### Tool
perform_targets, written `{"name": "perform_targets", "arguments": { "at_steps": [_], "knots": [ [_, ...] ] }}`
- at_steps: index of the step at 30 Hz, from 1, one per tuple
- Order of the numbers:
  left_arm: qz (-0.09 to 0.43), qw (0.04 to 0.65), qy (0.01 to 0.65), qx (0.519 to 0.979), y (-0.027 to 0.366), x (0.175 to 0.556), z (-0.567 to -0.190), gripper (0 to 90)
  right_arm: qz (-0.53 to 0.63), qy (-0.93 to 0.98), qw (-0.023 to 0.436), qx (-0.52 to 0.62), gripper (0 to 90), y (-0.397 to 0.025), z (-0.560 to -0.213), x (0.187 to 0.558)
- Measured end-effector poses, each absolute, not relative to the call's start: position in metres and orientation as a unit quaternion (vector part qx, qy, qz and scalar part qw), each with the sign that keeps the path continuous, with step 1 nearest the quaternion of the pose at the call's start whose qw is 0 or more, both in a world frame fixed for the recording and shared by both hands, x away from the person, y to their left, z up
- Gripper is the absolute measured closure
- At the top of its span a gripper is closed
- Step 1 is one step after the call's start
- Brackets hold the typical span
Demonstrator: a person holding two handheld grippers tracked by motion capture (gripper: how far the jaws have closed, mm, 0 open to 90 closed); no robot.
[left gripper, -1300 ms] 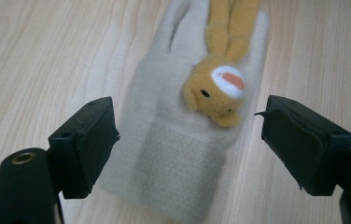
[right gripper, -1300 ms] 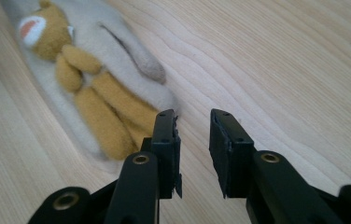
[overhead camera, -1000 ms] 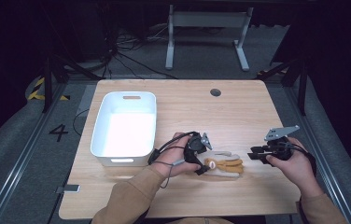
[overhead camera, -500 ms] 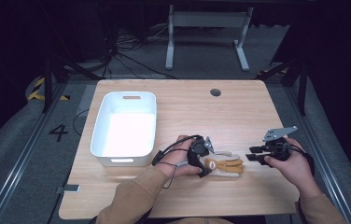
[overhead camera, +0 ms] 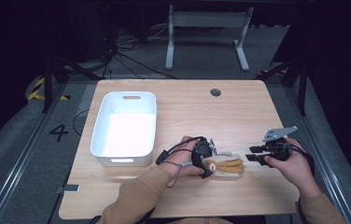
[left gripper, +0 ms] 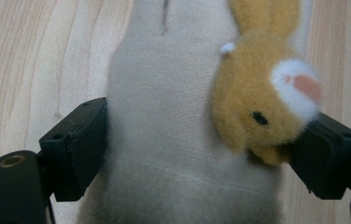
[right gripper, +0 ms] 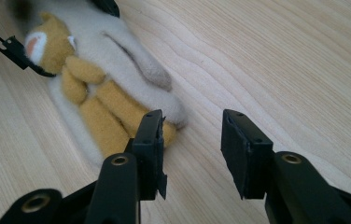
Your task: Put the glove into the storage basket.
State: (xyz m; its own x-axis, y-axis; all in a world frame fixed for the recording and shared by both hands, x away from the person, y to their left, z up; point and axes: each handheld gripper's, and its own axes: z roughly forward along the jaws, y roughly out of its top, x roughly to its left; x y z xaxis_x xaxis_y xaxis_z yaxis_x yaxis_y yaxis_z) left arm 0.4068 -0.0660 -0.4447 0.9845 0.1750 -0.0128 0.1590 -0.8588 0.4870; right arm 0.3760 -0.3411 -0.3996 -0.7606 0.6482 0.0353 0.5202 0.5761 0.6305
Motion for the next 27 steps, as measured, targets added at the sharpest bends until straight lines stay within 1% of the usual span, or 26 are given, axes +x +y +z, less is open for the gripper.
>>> {"name": "perform_targets", "arguments": {
  "at_steps": [6, 10, 17, 21, 24, 26, 27],
  "knots": [
    [0.018, 0.224, 0.076, 0.971, -0.0709, 0.4055, -0.4467, 12.4, 0.322, 0.881, 0.100, 0.332, 59.0, -0.3412, -0.3991, 0.3758],
    [0.017, 0.221, 0.078, 0.972, -0.0715, 0.4060, -0.4481, 11.3, 0.323, 0.880, 0.099, 0.334, 58.9, -0.3415, -0.3994, 0.3757],
    [0.017, 0.219, 0.077, 0.973, -0.0720, 0.4064, -0.4474, 12.1, 0.325, 0.880, 0.099, 0.333, 58.3, -0.3413, -0.3995, 0.3757],
    [0.014, 0.215, 0.069, 0.974, -0.0737, 0.4062, -0.4445, 18.8, 0.325, 0.880, 0.100, 0.332, 57.9, -0.3408, -0.3997, 0.3759],
    [0.011, 0.210, 0.071, 0.975, -0.0747, 0.4045, -0.4419, 27.7, 0.327, 0.879, 0.101, 0.331, 57.9, -0.3407, -0.3993, 0.3761],
    [0.014, 0.205, 0.076, 0.976, -0.0752, 0.4038, -0.4405, 31.0, 0.329, 0.879, 0.102, 0.331, 57.9, -0.3406, -0.3991, 0.3759],
    [0.013, 0.201, 0.076, 0.977, -0.0754, 0.4035, -0.4393, 34.1, 0.330, 0.878, 0.103, 0.330, 57.7, -0.3405, -0.3990, 0.3757]
  ]
}}
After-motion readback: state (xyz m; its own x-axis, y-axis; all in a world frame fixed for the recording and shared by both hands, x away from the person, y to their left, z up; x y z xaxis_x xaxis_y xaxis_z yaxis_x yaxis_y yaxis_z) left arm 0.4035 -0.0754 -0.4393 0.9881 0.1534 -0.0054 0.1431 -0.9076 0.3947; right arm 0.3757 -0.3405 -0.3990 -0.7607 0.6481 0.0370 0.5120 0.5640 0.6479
